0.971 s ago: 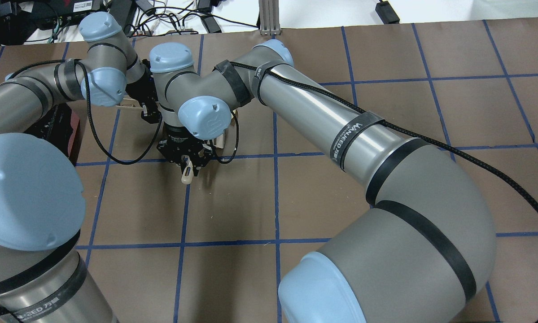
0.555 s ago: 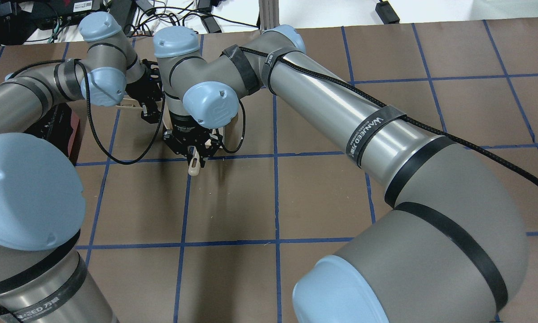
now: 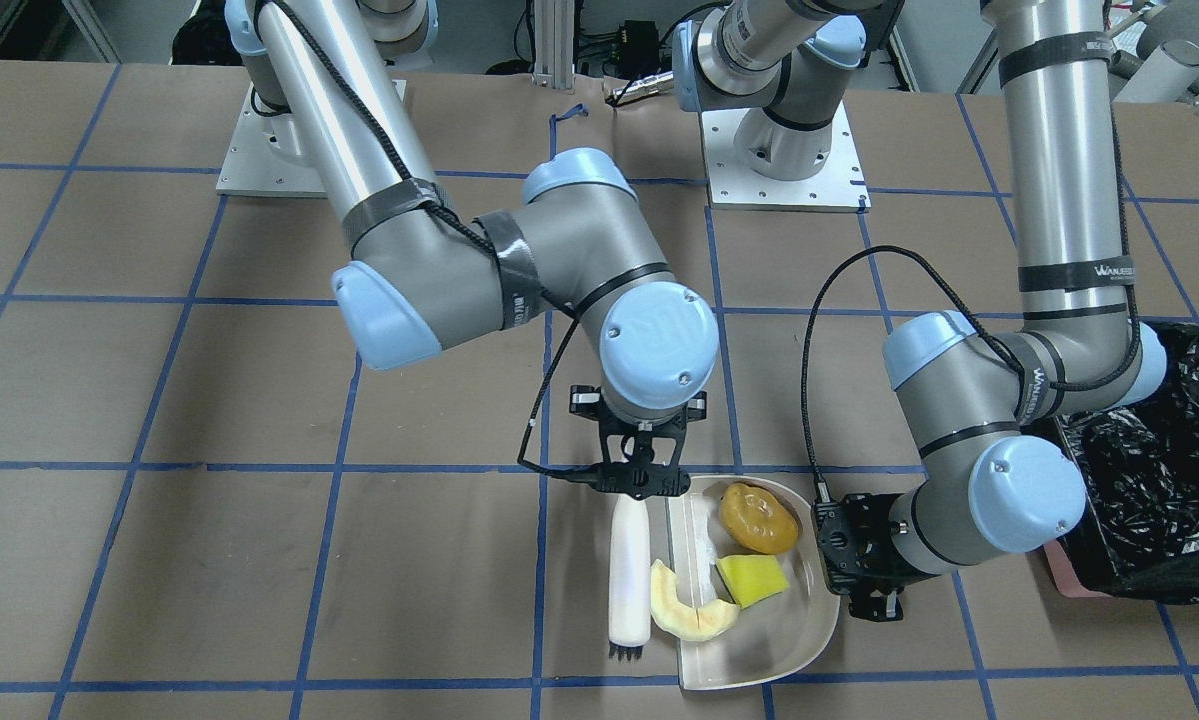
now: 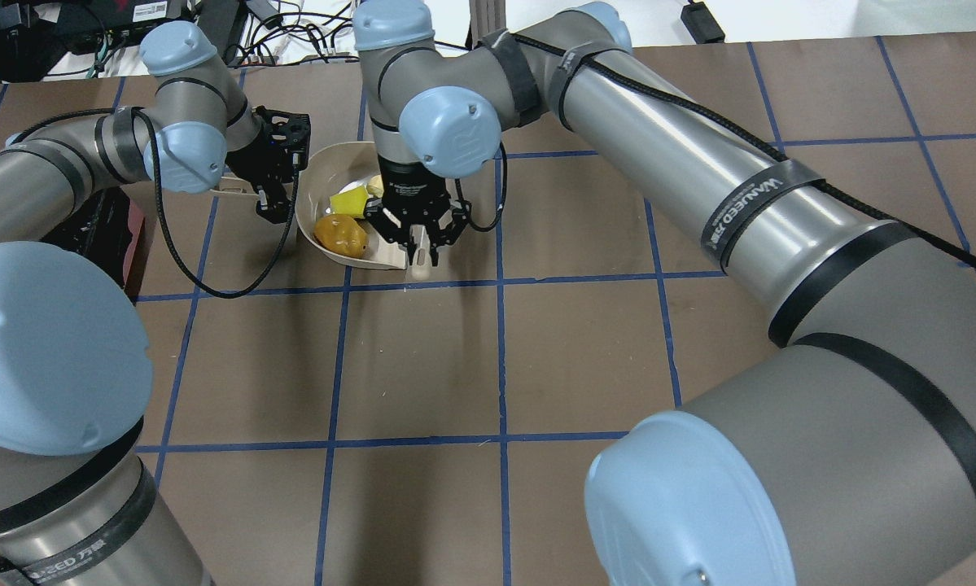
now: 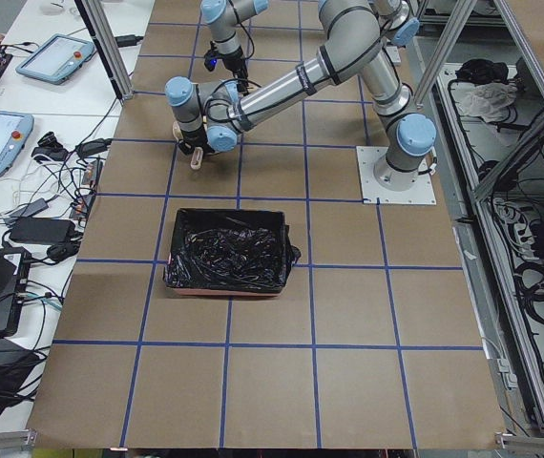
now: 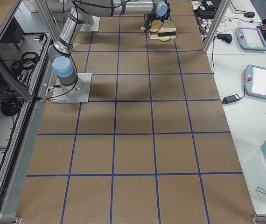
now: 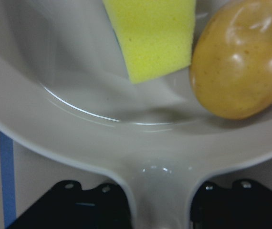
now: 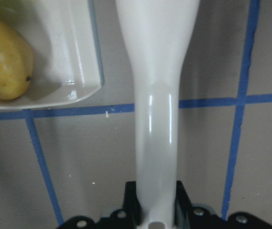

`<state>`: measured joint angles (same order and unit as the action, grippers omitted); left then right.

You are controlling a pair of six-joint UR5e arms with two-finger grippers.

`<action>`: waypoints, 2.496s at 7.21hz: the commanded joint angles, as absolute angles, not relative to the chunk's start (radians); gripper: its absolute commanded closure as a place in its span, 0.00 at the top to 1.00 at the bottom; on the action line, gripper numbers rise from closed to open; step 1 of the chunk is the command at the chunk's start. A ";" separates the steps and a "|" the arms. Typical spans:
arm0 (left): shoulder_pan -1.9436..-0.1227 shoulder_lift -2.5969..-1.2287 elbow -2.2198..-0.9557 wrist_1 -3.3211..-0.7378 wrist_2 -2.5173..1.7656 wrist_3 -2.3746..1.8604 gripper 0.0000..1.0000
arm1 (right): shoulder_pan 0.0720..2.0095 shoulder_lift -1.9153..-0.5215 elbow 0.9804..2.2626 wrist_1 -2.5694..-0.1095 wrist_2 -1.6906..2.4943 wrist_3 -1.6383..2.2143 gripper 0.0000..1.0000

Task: Sweep and dump trash into bin
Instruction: 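Lift the brush back from the dustpan with the right gripper, then sweep again with the brush into the dustpan using the right gripper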

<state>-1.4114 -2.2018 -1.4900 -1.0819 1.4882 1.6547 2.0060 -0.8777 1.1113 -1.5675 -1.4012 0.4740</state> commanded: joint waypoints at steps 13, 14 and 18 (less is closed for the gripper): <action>-1.401 -2.201 -1.497 -1.085 1.433 1.667 0.00 | 2.121 -0.742 1.097 -1.718 -1.310 0.656 0.00; -1.401 -2.200 -1.497 -1.085 1.433 1.667 0.00 | 2.134 -0.742 1.092 -1.720 -1.295 0.678 0.00; -1.401 -2.200 -1.497 -1.085 1.433 1.666 0.00 | 2.145 -0.749 1.063 -1.717 -1.279 0.678 0.00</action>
